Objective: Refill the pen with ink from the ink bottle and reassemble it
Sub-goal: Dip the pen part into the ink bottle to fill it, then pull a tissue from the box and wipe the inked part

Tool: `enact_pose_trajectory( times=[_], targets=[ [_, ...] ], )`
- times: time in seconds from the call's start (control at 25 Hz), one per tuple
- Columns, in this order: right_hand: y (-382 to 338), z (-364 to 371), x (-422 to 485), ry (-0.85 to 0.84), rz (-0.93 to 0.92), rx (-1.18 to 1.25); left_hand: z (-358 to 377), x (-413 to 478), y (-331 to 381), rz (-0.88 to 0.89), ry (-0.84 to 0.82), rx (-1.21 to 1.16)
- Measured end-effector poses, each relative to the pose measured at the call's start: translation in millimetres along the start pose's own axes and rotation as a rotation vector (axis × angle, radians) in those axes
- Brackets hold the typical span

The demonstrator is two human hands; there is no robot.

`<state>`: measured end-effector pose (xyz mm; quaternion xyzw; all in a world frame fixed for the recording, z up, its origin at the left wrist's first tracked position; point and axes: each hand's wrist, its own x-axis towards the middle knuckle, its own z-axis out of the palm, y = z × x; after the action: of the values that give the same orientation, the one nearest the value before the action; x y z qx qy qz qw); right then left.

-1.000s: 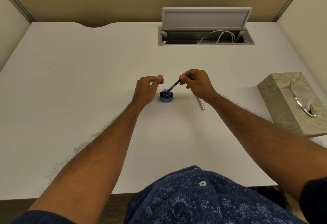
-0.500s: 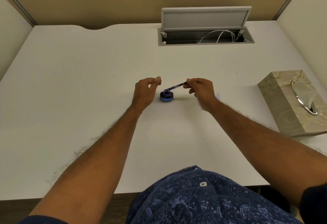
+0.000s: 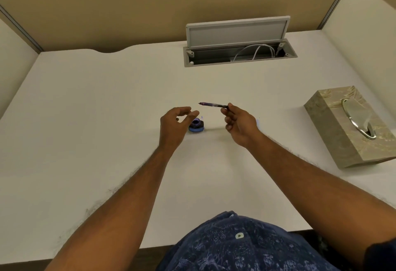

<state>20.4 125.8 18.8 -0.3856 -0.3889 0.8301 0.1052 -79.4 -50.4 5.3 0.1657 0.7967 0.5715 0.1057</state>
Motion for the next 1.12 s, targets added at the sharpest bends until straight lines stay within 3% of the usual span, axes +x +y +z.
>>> enact_pose_trajectory(
  times=[0.16,0.6,0.96,1.12],
  targets=[
    [2,2,-9,-0.032,0.074,0.129,18,-11,13,0.09,-0.036,0.008],
    [18,5,-31,-0.117,0.171,0.336,52,-19,41,-0.025,0.013,-0.178],
    [28,-10,-42,-0.113,0.124,0.244,66,-20,43,-0.023,-0.074,-0.241],
    [23,-23,-41,-0.086,0.021,0.021,73,-18,48,-0.003,-0.112,-0.194]
  ],
)
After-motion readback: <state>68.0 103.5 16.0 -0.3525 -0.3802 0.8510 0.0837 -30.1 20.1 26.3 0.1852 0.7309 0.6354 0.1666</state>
